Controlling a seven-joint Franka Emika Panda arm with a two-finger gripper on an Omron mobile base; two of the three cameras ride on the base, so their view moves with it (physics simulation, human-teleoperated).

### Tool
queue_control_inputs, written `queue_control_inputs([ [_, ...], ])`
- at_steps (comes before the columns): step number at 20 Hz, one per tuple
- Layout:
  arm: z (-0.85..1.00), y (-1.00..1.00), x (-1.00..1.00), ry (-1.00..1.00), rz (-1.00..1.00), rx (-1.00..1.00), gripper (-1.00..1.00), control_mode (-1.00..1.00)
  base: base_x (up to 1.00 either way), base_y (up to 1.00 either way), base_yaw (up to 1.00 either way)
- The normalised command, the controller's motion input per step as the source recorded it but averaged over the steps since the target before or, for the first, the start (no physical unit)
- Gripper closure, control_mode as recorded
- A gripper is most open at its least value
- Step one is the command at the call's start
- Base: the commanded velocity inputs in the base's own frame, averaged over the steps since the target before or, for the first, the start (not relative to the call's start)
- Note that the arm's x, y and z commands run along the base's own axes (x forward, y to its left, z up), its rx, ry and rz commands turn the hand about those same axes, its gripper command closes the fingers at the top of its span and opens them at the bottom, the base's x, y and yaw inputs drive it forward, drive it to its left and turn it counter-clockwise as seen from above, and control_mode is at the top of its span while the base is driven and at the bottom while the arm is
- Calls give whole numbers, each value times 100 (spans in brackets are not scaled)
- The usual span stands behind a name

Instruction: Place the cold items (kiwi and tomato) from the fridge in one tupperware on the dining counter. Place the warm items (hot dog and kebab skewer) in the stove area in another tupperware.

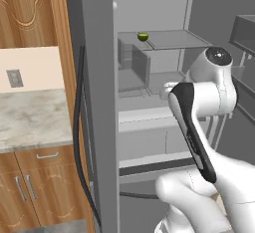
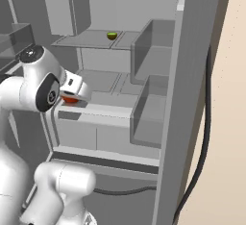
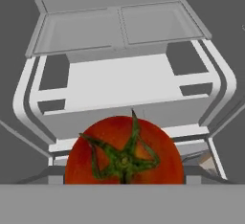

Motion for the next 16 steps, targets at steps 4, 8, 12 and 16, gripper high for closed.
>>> queue_control_inputs([
  [4, 1, -4, -74, 0, 0, -1, 100, -100, 0, 0, 0],
  [8, 0, 3, -1, 0, 0, -1, 100, -100, 0, 0, 0],
  [12, 0, -5, -18, -4, 0, 0, 100, 100, -13, 0, 0],
  [16, 0, 0, 0, 0, 0, 0, 100, 100, -82, -6, 1],
])
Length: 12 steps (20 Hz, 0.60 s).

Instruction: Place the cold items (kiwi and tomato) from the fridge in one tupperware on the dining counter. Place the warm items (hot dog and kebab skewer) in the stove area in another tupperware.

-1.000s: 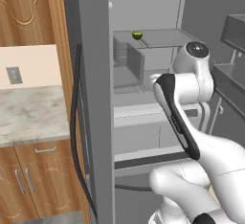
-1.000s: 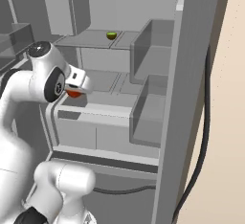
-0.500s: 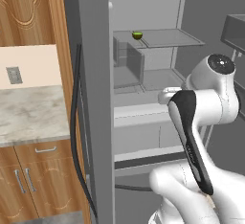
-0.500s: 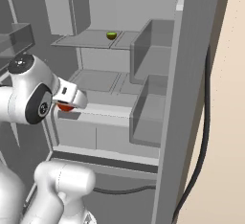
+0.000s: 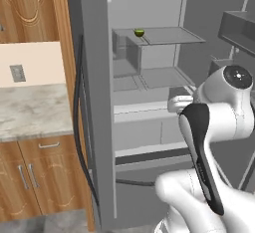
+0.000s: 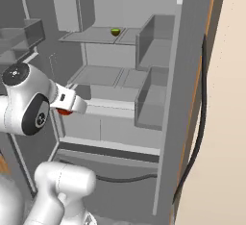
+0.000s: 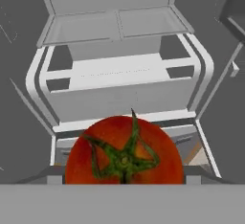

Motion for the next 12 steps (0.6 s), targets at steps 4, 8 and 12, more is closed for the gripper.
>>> queue_control_inputs([
  [4, 0, 0, 0, 0, 0, 0, 100, 100, -100, 0, 25],
  [8, 0, 0, 0, 0, 0, 0, 100, 100, -95, 0, 40],
  [12, 0, 0, 0, 0, 0, 0, 100, 100, -78, 7, 47],
])
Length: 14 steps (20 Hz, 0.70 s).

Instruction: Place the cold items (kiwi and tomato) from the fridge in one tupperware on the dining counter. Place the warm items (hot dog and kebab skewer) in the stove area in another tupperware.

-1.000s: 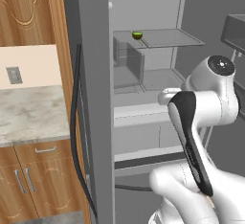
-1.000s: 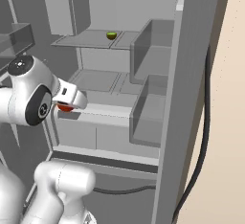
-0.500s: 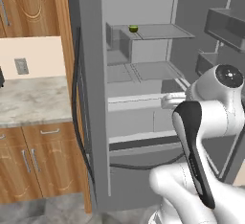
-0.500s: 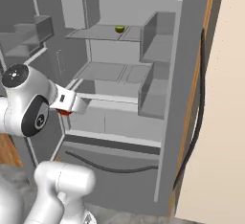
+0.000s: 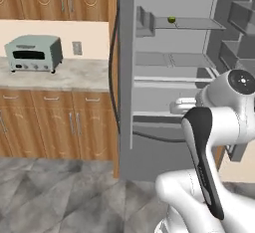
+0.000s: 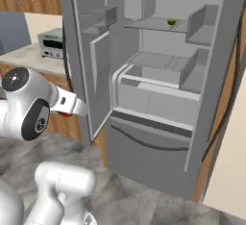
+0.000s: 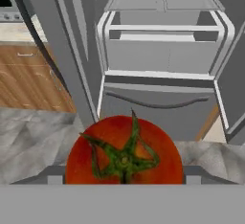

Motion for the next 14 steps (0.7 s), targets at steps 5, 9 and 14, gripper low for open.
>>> queue_control_inputs([
  [5, 0, 0, 0, 0, 0, 0, 100, 100, -69, 15, 50],
  [9, 0, 0, 0, 0, 0, 0, 100, 100, -43, 38, 59],
  [14, 0, 0, 0, 0, 0, 0, 100, 100, -23, 43, 67],
])
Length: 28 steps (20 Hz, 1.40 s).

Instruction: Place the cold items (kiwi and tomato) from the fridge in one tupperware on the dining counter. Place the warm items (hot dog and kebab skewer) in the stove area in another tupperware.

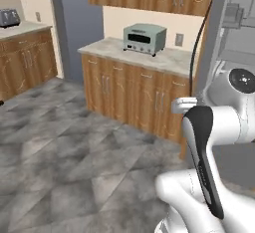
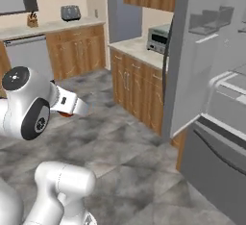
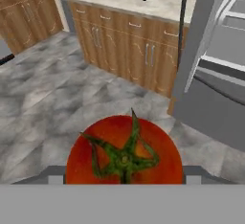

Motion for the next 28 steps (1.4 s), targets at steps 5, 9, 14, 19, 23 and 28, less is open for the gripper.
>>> queue_control_inputs([
  [5, 0, 0, 0, 0, 0, 0, 100, 100, -13, 33, 70],
  [9, 0, 0, 0, 0, 0, 0, 100, 100, -2, 20, 71],
  [14, 0, 0, 0, 0, 0, 0, 100, 100, 0, 4, 70],
  [19, 0, 0, 0, 0, 0, 0, 100, 100, -3, 0, 65],
  [23, 0, 0, 0, 0, 0, 0, 100, 100, -8, -3, 58],
  [28, 0, 0, 0, 0, 0, 0, 100, 100, -19, -11, 52],
])
